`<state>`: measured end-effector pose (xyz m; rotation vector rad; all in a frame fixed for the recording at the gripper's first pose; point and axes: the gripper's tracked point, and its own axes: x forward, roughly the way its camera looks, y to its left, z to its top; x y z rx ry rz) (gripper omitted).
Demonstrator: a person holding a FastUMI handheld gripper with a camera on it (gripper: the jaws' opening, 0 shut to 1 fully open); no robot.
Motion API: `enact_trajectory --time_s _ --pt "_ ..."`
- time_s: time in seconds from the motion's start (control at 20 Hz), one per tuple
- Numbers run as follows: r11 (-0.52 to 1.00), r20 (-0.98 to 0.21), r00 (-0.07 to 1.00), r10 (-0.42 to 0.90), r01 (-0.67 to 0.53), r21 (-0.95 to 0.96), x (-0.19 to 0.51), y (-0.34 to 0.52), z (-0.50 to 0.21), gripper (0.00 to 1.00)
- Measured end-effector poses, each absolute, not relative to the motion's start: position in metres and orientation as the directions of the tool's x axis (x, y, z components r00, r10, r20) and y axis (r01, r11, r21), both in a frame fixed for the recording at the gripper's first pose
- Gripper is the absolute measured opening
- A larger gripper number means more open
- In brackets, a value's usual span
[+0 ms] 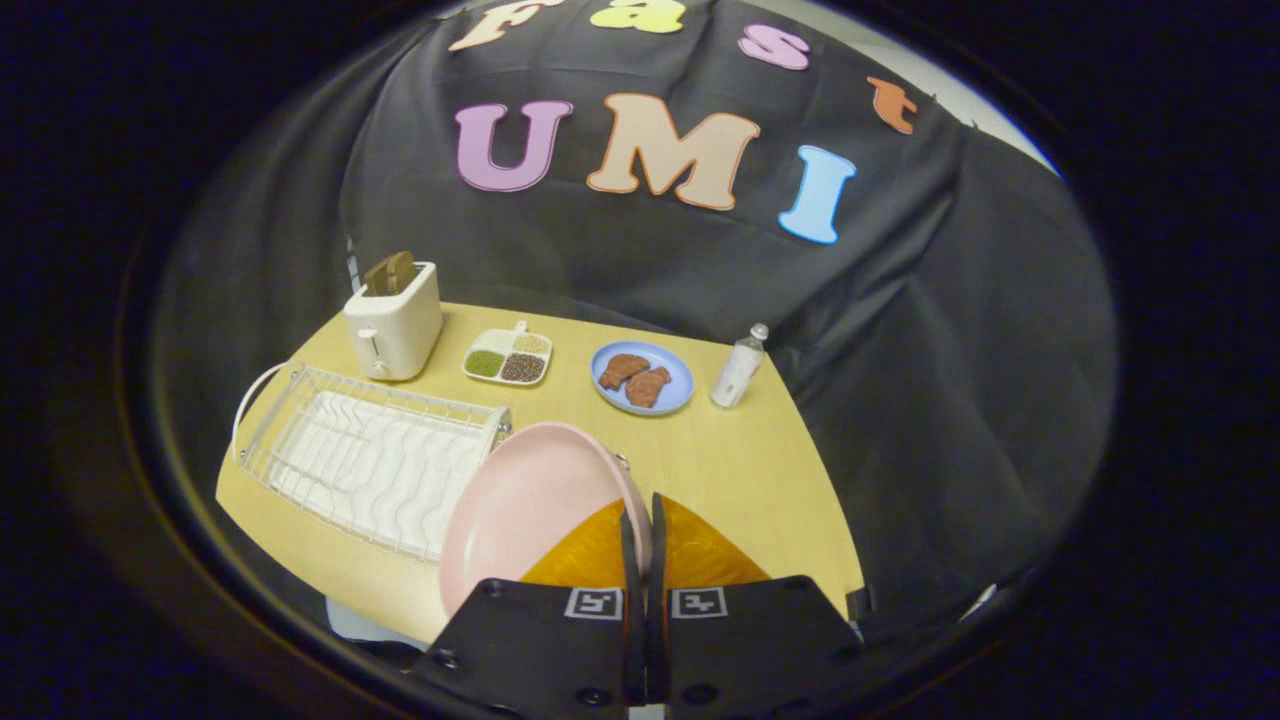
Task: Take the plate from the dish rack, then take the spoon from the basket and place it into the plate.
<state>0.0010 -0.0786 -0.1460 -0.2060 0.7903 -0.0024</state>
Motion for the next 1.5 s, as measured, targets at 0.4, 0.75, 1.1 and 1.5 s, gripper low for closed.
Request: enact_trajectory --time_s 0.4,0.75,1.1,1.5 --pt "0.995 -0.730 0.682 -0.042 -0.035 -0.090 -0.037 -0.126 -0.159 0.04" --pt "1.000 -0.760 0.649 -0.024 0.015 -0.019 -0.067 -0.168 -0.188 0.04" --pt "0.986 -0.788 0.613 0.053 0.091 0.138 -0.079 -0.183 -0.240 0.04" --pt "0.954 -0.801 0.589 0.112 0.162 0.253 -0.082 -0.178 -0.309 0.04"
